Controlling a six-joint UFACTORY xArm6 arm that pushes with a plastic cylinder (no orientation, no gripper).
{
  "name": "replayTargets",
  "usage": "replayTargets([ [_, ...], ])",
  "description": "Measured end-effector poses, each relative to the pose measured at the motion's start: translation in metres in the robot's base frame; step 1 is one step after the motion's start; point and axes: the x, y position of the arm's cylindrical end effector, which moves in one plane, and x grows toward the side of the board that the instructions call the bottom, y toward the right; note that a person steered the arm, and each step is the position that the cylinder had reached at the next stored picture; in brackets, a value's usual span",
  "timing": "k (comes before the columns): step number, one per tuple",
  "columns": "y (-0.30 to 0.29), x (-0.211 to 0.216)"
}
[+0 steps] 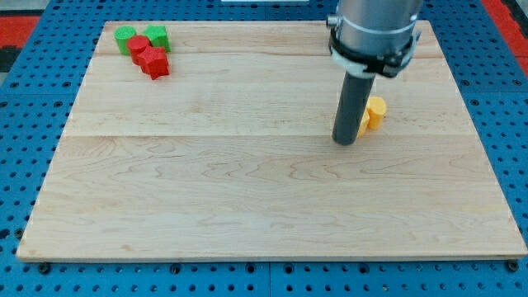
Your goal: Move the yellow blocks to the blue blocks
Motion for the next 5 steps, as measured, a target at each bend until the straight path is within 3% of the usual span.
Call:
replayTargets([
  [2, 0.055, -0.062],
  [4, 0.036, -0.125],
  [5, 0.034, -0.049],
])
